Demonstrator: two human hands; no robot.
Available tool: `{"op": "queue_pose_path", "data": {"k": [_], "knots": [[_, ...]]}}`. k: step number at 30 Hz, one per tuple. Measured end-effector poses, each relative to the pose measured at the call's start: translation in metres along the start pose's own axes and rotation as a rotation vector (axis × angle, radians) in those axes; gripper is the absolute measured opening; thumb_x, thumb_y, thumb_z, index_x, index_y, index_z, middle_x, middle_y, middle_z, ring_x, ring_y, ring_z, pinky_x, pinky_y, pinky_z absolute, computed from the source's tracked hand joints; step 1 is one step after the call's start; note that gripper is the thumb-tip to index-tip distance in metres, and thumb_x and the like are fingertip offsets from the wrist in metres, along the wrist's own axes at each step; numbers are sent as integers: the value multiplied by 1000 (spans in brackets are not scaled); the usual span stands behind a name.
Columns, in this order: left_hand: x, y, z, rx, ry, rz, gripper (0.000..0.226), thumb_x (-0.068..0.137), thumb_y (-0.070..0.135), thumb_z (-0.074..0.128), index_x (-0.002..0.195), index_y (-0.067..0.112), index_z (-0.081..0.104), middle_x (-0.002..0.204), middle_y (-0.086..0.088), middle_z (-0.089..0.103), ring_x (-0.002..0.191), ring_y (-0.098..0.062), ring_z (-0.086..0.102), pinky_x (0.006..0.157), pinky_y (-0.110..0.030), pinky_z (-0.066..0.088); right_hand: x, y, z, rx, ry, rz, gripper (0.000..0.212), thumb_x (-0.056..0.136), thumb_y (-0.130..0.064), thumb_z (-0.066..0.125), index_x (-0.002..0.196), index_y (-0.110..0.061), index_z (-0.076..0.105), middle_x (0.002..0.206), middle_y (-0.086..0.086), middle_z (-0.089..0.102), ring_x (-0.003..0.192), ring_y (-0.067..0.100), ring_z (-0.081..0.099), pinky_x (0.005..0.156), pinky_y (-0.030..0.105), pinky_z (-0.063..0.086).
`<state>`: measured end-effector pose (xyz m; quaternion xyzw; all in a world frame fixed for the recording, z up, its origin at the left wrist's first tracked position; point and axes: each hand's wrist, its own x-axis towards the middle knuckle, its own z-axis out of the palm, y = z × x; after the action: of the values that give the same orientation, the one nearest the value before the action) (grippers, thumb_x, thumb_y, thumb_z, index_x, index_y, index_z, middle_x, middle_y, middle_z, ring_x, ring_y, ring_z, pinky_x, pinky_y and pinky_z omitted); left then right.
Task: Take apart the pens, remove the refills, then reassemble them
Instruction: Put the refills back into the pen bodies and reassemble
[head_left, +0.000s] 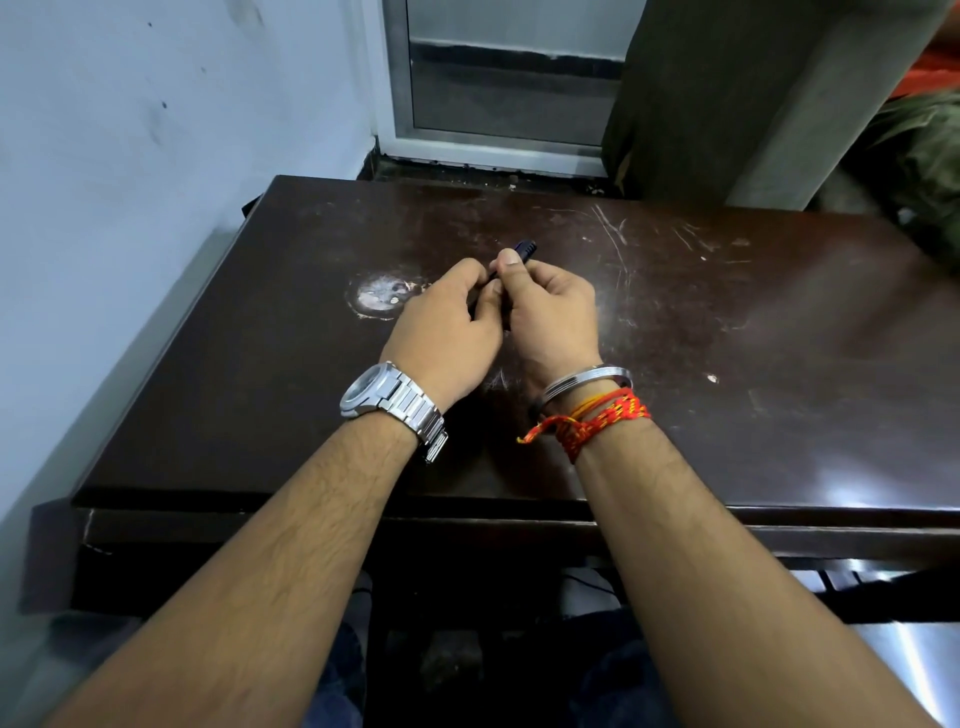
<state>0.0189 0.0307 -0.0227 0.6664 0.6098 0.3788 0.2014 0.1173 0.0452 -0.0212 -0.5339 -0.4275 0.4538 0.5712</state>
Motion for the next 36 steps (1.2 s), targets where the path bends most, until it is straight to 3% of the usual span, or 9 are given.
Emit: {"op": "queue_pose_path", "data": {"k": [10,19,26,30,34,36], "knots": [[0,3,0,41,-8,-14,20,94,42,43,84,27,52,63,8,59,61,-14,58,49,-27,38,-1,3,1,0,69,-19,38,93,-25,61,76,9,64,83,42,62,72,27,53,74,61,52],[1,2,1,82,-2,-22,25,94,41,42,79,24,52,60,7,54,62,-20,54,52,-31,32,0,5,2,4,73,3,33,92,-24,62,62,-12,68,70,19,63,70,27,55,78,59,51],[4,3,5,64,-14,-64,46,96,46,45,60,18,42,50,5,46,49,-11,46,45,-28,26,4,6,0,11,126,-23,34,93,-24,62,62,-9,66,65,16,57,64,25,50,65,49,51],[1,-1,2,83,0,-65,50,95,52,44,60,16,44,49,5,47,47,-11,47,44,-28,26,2,6,0,1,68,-22,33,93,-26,61,65,-11,68,66,14,61,67,26,55,71,55,54],[-2,-6,-7,160,-6,-127,62,90,65,39,59,12,45,52,2,49,50,-17,51,45,-29,30,5,-3,-2,174,151,8,33,95,-24,60,65,-11,63,52,-1,54,51,13,52,57,36,51],[-1,-10,-15,162,51,-206,60,92,62,36,57,14,46,55,2,52,53,-13,49,46,-27,28,8,-8,-9,207,208,24,33,96,-24,60,66,-11,62,49,-4,53,45,9,50,54,30,49]]}}
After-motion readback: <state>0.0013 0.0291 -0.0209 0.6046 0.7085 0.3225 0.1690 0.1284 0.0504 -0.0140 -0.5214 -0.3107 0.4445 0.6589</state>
